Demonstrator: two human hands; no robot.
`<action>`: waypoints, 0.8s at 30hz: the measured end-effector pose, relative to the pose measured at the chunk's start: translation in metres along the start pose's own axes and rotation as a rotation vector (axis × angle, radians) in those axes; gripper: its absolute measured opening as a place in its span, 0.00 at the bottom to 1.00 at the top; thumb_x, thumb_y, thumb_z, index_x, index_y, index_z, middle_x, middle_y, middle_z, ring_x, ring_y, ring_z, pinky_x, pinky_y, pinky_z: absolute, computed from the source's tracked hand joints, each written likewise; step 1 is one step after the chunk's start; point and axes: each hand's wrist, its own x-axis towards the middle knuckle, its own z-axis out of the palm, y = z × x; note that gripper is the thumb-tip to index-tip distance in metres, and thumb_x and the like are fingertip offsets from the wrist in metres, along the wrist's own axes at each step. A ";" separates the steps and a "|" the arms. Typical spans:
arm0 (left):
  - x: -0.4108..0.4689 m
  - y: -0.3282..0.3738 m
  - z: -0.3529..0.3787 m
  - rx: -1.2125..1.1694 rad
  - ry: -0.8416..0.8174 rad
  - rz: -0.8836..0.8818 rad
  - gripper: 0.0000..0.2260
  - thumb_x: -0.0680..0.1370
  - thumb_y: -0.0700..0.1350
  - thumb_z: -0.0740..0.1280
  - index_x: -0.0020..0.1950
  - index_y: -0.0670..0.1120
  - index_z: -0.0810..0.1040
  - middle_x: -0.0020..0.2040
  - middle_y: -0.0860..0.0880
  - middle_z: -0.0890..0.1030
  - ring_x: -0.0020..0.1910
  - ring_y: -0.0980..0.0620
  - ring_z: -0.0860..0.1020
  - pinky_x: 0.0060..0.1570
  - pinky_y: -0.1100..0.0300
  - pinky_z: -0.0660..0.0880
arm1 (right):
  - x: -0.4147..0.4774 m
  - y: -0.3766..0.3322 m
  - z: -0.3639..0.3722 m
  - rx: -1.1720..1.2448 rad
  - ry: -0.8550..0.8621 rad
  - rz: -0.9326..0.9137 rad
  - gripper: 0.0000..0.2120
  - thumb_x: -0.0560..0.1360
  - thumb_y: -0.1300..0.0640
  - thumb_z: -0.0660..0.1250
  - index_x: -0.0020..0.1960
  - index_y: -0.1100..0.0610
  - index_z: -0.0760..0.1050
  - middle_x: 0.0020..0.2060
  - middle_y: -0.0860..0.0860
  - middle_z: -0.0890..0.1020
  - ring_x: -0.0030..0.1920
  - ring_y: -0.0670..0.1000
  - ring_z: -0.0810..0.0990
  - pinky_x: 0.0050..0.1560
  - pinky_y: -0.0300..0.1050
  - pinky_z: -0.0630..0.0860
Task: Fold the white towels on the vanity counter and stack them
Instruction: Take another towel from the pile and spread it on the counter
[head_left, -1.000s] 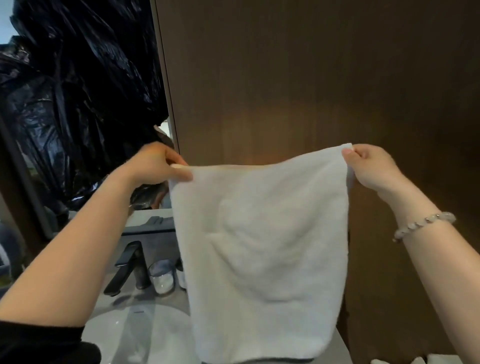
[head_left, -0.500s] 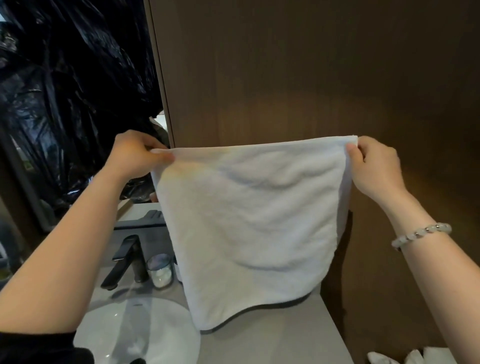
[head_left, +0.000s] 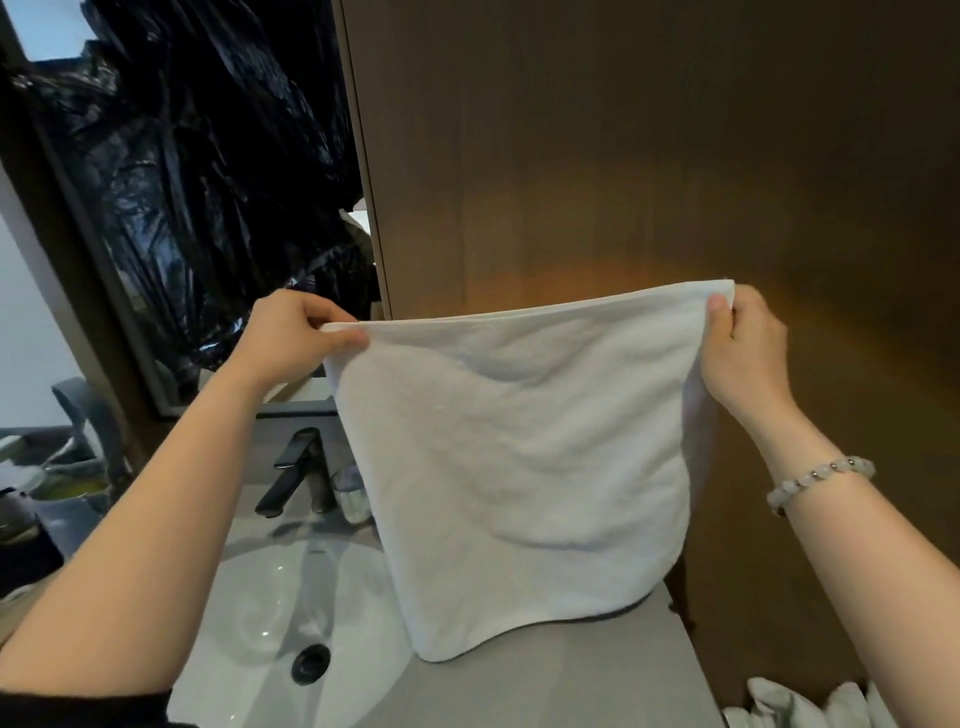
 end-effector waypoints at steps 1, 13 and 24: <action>-0.005 0.002 -0.005 -0.011 0.005 0.010 0.03 0.72 0.46 0.73 0.44 0.49 0.82 0.39 0.57 0.78 0.40 0.61 0.73 0.37 0.69 0.67 | -0.005 -0.003 -0.005 0.004 0.019 0.005 0.17 0.82 0.53 0.51 0.63 0.63 0.69 0.58 0.58 0.75 0.50 0.48 0.70 0.48 0.40 0.65; -0.067 0.022 -0.050 -0.176 -0.081 0.031 0.07 0.71 0.46 0.73 0.48 0.50 0.81 0.40 0.55 0.78 0.39 0.61 0.73 0.36 0.68 0.66 | -0.065 -0.033 -0.077 -0.117 0.099 0.093 0.14 0.82 0.51 0.52 0.54 0.58 0.73 0.47 0.51 0.76 0.46 0.46 0.73 0.45 0.33 0.68; -0.054 -0.043 0.027 0.041 -0.602 -0.244 0.02 0.71 0.48 0.74 0.41 0.52 0.82 0.47 0.51 0.82 0.53 0.50 0.77 0.59 0.54 0.70 | -0.096 0.053 -0.029 -0.259 -0.323 0.415 0.18 0.81 0.53 0.55 0.38 0.61 0.74 0.37 0.57 0.76 0.43 0.58 0.76 0.45 0.43 0.66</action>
